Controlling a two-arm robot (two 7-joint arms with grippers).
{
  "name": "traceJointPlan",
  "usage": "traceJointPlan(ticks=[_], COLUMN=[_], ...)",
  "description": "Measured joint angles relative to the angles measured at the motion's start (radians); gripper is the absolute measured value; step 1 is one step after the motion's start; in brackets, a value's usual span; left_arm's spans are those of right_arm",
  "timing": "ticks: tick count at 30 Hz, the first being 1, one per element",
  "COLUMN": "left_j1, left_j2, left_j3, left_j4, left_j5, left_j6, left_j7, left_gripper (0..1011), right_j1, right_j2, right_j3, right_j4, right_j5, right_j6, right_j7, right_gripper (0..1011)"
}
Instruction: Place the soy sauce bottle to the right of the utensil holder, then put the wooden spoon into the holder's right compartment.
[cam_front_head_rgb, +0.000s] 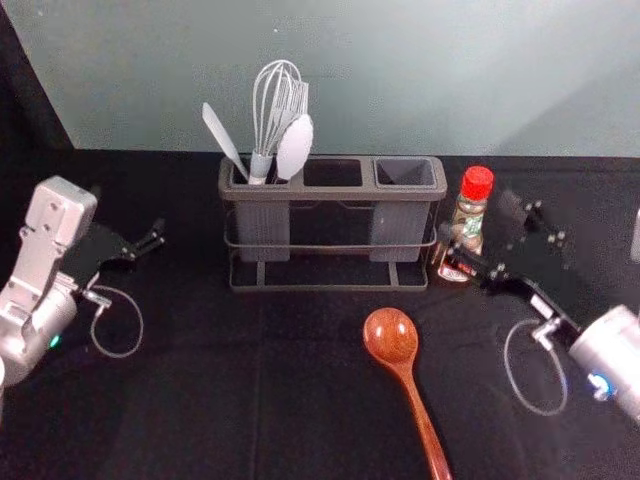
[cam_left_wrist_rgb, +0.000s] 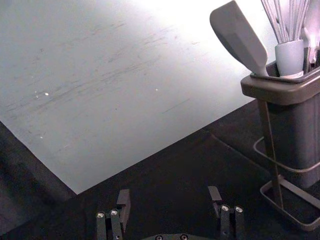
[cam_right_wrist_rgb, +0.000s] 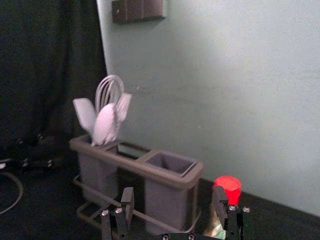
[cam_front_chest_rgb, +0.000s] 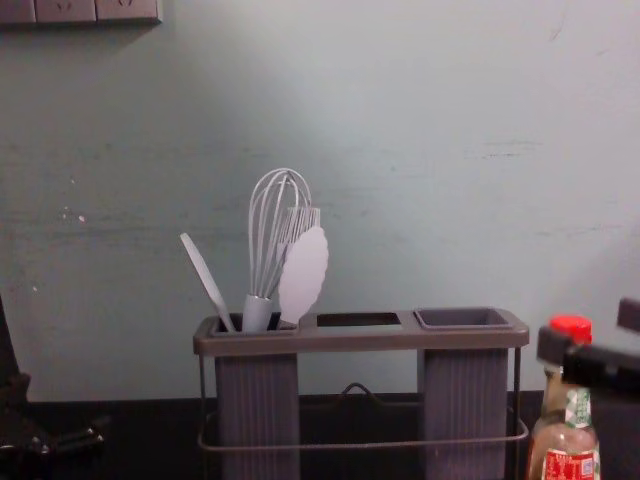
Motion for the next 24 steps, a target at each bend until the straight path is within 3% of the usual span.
traceJointPlan(ticks=[7,14,24], left_j1=[0.0,0.0,0.0], left_j2=[0.0,0.0,0.0], left_j3=[0.0,0.0,0.0], left_j4=[0.0,0.0,0.0], left_j5=[0.0,0.0,0.0], left_j6=[0.0,0.0,0.0], left_j7=[0.0,0.0,0.0], left_gripper=[1011,1011,1011], right_j1=[-0.056,-0.1,-0.126], right_j2=[-0.021,-0.067,-0.114], right_j3=[-0.038,-0.072,-0.082], right_j4=[-0.016,-0.017,0.0], right_j5=[-0.049,-0.128,-0.175], right_j6=[0.0,0.004,0.001], right_j7=[-0.028,-0.082,-0.107], right_gripper=[1002,1003,1002])
